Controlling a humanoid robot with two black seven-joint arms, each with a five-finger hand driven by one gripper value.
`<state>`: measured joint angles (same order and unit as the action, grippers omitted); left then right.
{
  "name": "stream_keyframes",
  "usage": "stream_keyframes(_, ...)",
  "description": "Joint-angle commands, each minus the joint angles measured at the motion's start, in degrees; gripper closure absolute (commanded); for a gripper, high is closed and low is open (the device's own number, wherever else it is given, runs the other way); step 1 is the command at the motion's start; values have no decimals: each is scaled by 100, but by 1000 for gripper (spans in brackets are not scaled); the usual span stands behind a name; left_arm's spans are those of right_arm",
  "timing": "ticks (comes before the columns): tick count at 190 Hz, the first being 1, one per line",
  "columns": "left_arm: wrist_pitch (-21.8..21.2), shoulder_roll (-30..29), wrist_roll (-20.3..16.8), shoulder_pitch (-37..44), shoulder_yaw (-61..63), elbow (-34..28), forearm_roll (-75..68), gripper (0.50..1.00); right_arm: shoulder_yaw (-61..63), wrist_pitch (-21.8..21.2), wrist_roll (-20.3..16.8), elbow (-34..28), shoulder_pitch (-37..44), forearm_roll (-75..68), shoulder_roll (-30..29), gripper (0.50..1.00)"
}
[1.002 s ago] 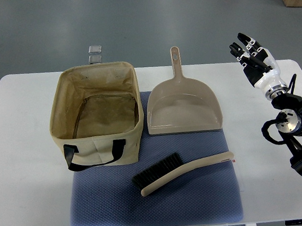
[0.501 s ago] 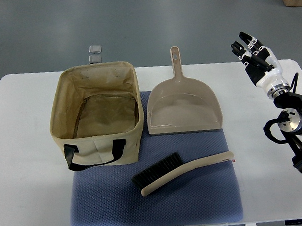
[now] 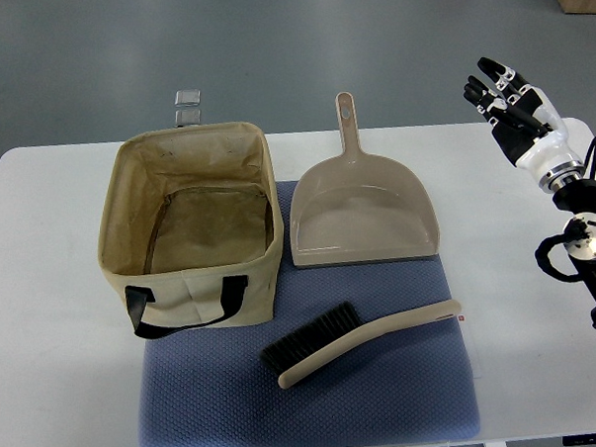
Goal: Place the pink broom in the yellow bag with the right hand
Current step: 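Reach the right hand down toward the beige brush handle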
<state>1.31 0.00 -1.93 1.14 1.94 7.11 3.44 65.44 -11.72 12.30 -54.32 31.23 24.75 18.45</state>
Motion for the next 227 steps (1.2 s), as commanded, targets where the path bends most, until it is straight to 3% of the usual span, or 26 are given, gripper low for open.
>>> stream_keyframes(1, 1, 0, 0, 0, 0, 0, -1, 500, -49, -67, 0, -8, 14, 222, 88, 572)
stream_keyframes(37, 1, 0, 0, 0, 0, 0, -1, 500, -435, -68, 62, -17, 217, 943, 317, 572)
stream_keyframes(64, 1, 0, 0, 0, 0, 0, -1, 500, -1709, -182, 642, -114, 656, 1172, 949, 574)
stream_keyframes(82, 1, 0, 0, 0, 0, 0, -1, 500, -2395, -191, 774, -255, 946, 1348, 1213, 576)
stream_keyframes(188, 1, 0, 0, 0, 0, 0, -1, 500, -4153, -235, 1292, -2285, 1377, 4846, 2233, 574)
stream_keyframes(212, 1, 0, 0, 0, 0, 0, -1, 500, -4452, -120, 1284, -2549, 1368, 5540, 2347, 579)
stream_keyframes(227, 1, 0, 0, 0, 0, 0, -1, 500, -4654, 178, 1292, -2549, 1333, 6023, 2347, 579)
